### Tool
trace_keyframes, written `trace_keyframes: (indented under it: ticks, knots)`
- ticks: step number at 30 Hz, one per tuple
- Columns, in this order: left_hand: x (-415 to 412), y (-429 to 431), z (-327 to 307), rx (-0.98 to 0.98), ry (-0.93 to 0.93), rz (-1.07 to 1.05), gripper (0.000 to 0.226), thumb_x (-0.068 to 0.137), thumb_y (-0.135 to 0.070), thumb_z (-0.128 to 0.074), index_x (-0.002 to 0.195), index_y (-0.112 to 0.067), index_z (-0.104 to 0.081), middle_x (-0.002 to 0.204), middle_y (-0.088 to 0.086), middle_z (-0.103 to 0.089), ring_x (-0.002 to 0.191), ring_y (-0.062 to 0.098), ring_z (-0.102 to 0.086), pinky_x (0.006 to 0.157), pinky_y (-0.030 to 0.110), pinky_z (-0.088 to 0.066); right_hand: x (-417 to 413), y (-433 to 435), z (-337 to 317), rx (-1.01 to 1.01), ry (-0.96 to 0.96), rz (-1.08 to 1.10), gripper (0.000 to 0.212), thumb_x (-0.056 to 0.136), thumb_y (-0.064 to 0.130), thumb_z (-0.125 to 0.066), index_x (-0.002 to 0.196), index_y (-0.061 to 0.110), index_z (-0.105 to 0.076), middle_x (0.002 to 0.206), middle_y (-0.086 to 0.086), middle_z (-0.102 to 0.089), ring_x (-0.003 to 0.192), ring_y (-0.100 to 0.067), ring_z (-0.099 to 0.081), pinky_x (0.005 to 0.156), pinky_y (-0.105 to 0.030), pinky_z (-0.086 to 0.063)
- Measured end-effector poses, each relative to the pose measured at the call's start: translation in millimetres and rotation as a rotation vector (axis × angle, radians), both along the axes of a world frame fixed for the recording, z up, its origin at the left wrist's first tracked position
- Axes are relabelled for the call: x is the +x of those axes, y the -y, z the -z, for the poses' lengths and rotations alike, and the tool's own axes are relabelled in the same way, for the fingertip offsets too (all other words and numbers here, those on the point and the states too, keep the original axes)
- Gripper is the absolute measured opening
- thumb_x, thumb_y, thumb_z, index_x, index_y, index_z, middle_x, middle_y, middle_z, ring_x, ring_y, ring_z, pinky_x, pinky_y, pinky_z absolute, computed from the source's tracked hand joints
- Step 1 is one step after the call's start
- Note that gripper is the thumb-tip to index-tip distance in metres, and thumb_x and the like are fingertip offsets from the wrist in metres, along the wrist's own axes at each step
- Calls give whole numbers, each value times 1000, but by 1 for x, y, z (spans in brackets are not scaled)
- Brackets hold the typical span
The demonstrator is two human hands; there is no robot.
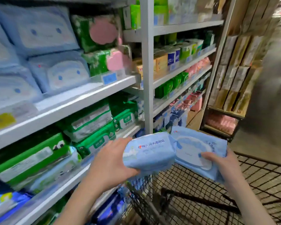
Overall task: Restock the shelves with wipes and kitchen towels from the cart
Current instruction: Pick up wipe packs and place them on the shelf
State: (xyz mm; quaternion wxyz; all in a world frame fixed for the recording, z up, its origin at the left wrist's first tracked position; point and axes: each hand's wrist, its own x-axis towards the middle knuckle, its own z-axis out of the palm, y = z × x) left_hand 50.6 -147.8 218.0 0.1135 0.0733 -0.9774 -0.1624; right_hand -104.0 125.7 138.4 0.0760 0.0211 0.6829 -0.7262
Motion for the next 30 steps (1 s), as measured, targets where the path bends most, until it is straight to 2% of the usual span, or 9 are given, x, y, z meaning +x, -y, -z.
trace_keyframes:
  ticks: [4,6,9,13,16,18,22,25,30]
  knots:
    - [43,10,-40,-51,-192,-118,94,44,-64,-49,131,-30,-51,125,-14,-56,113,12,-52,88,20,-34,18,17,-53,-50,-134,-80,48,70,0,-76,107,22,-57,102,-4,-67,88,-25,-66,69,-38,-55]
    - [61,11,-62,-81,-265,-174,93,42,-62,-49,129,-29,-54,121,-13,-58,108,14,-54,83,21,-34,22,26,-77,-73,-198,-157,50,66,1,-80,105,24,-57,98,-1,-66,84,-20,-65,58,-31,-52]
    - [82,12,-92,-96,-333,-295,96,42,-61,-56,132,-28,-52,123,-11,-56,108,14,-53,82,20,-32,24,41,-109,-82,-312,-278,60,58,2,-84,108,21,-57,93,3,-67,78,-12,-65,50,-19,-50]
    - [102,12,-127,-127,-396,-433,93,45,-55,-66,133,-31,-49,126,-10,-56,113,15,-52,85,22,-34,18,62,-136,-84,-462,-380,67,51,9,-88,108,26,-59,97,1,-68,83,-15,-67,54,-20,-54]
    - [112,17,-146,-145,-432,-521,95,41,-64,-57,131,-31,-50,123,-6,-57,111,18,-53,87,29,-37,13,80,-154,-117,-521,-437,79,34,30,-90,107,28,-59,101,0,-67,88,-18,-67,64,-32,-58]
    - [115,27,-155,-169,-442,-572,97,40,-66,-52,130,-29,-51,123,-2,-58,110,20,-52,88,29,-36,12,90,-164,-122,-560,-464,81,32,36,-88,107,31,-58,102,2,-66,90,-18,-65,69,-36,-56]
    - [118,54,-176,-274,-441,-664,86,55,-50,-82,131,-25,-52,124,3,-59,112,24,-52,89,32,-36,10,110,-179,-176,-626,-523,71,42,21,-89,105,31,-59,102,-1,-67,88,-16,-67,64,-29,-57]
    - [117,76,-191,-323,-459,-700,87,56,-45,-84,132,-22,-51,125,6,-58,113,28,-52,90,33,-37,8,126,-192,-203,-671,-528,64,50,15,-86,106,31,-59,102,0,-67,91,-19,-66,64,-27,-55]
    - [112,107,-208,-414,-443,-774,83,61,-43,-82,134,-25,-48,126,5,-55,113,29,-49,92,37,-39,7,154,-212,-238,-759,-515,75,35,41,-79,106,35,-58,105,2,-65,93,-15,-64,64,-23,-56]
